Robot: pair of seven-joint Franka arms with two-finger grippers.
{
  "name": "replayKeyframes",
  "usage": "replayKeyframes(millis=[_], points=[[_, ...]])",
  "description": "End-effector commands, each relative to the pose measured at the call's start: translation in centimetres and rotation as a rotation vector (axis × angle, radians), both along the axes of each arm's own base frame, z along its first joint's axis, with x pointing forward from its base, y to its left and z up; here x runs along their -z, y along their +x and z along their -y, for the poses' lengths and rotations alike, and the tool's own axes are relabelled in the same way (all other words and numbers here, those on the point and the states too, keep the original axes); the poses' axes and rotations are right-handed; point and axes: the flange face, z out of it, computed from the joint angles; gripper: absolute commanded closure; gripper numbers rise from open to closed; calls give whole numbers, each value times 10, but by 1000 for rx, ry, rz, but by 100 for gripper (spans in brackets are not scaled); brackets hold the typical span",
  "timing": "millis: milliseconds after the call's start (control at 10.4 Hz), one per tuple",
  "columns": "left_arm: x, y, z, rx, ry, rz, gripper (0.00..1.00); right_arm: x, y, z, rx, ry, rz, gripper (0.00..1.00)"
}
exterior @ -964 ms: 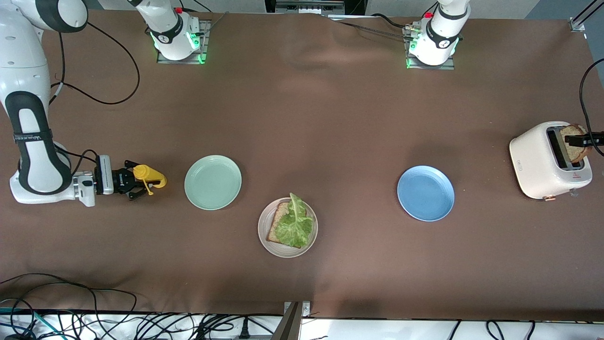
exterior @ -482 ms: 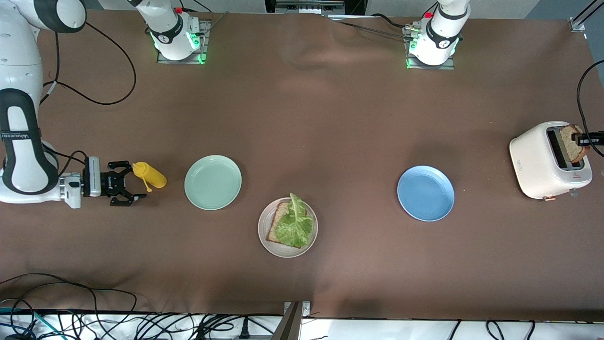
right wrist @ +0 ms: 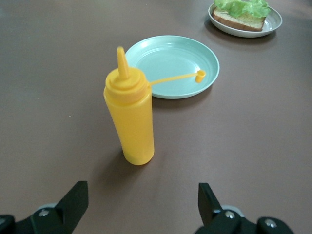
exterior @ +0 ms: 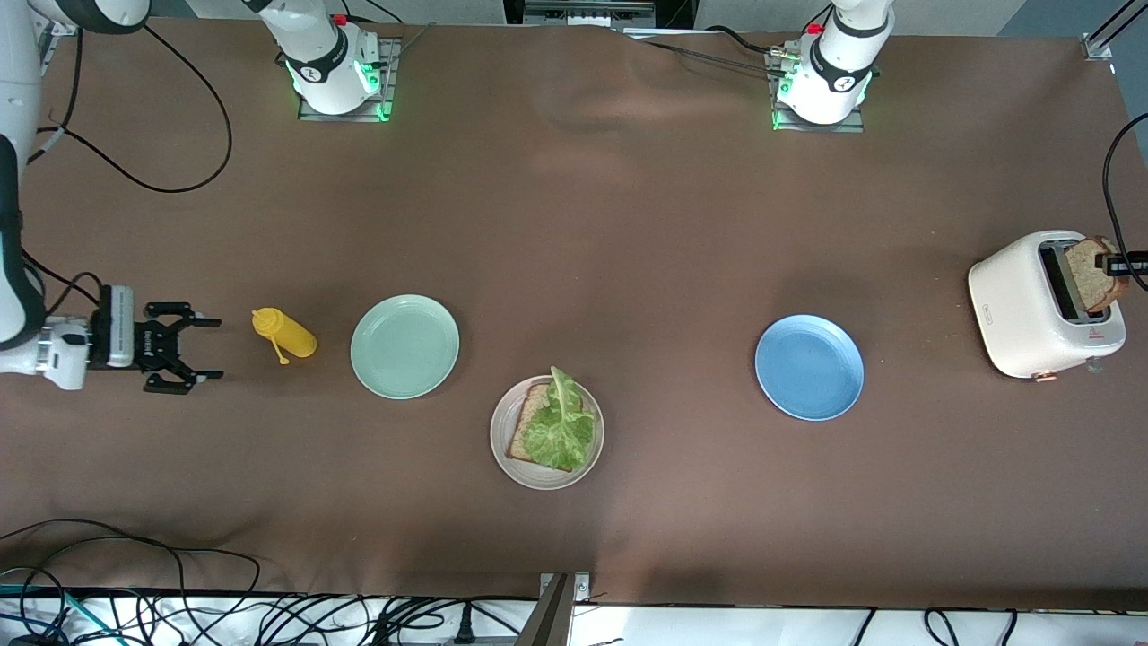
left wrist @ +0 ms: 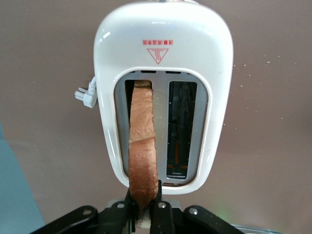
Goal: Make sandwich on beige plate with both arms
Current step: 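Pull a bread slice from the toaster with the left gripper while the right gripper withdraws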
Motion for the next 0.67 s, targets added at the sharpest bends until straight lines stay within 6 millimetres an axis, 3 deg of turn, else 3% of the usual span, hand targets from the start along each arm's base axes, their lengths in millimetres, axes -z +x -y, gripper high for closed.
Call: replayKeyframes(millis=[0,96,289,578], points=[[-56,1,24,47,1,-3,100,-57,-6,-6,70,-125,-49,0],[-82,5,40,56,-14,-20,100,-78,-13,-10,134,-160,-80,0],[-114,10,69,75,-42,-41,100,-116,-26,-19,306,-247,-164,0],[-121,23,127,13,-51,-40,100,-154,-36,-38,501,-347,-217,0]])
